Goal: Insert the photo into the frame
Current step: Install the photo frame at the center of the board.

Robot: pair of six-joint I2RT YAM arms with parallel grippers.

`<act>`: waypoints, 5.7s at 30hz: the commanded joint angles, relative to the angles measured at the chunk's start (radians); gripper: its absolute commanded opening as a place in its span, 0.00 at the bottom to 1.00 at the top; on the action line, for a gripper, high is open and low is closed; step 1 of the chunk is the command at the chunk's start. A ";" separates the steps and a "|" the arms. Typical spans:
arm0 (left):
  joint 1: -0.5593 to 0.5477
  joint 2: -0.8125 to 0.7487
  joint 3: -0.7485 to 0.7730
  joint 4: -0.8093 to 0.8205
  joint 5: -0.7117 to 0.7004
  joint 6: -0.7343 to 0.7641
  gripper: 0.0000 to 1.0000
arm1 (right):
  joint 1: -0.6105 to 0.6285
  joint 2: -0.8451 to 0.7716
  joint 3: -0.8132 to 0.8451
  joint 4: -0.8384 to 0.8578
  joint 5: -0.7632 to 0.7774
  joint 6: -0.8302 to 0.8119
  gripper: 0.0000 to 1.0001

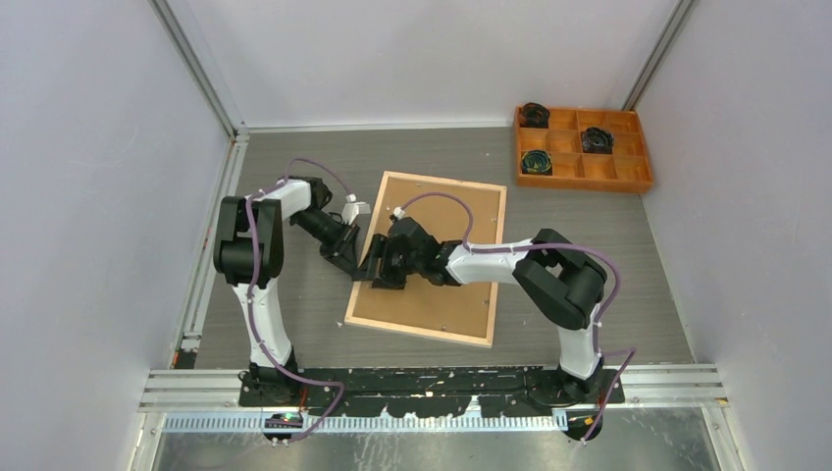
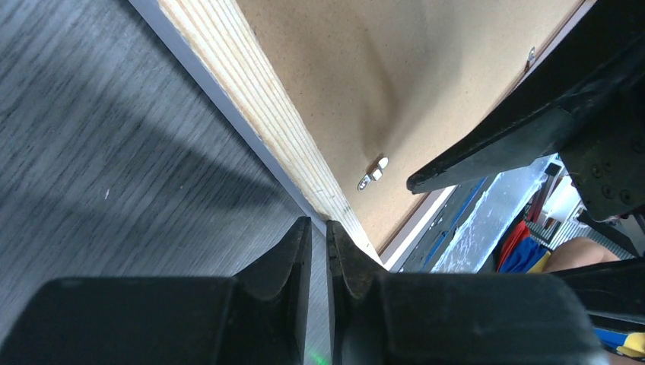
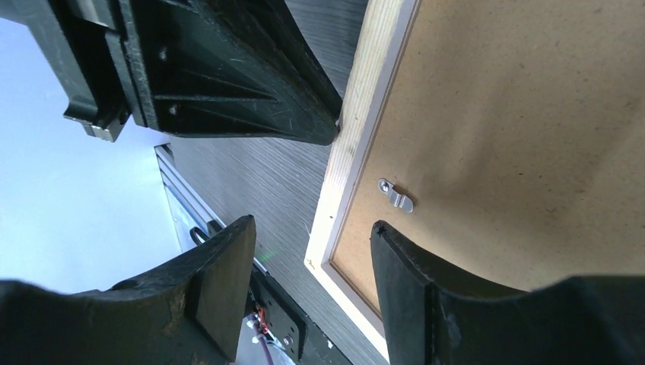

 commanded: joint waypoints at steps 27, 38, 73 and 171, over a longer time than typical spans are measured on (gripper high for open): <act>-0.004 -0.021 0.021 0.009 -0.021 0.001 0.13 | 0.000 0.054 0.087 -0.115 0.026 -0.058 0.61; -0.007 -0.019 0.014 0.009 -0.010 0.008 0.10 | -0.005 0.077 0.108 -0.109 0.068 -0.072 0.60; -0.012 -0.014 0.008 0.008 -0.008 0.023 0.09 | -0.017 0.151 0.152 -0.036 -0.055 -0.066 0.57; 0.010 0.220 0.316 0.078 0.109 -0.178 0.12 | -0.374 0.537 0.726 -0.177 -0.232 -0.021 0.53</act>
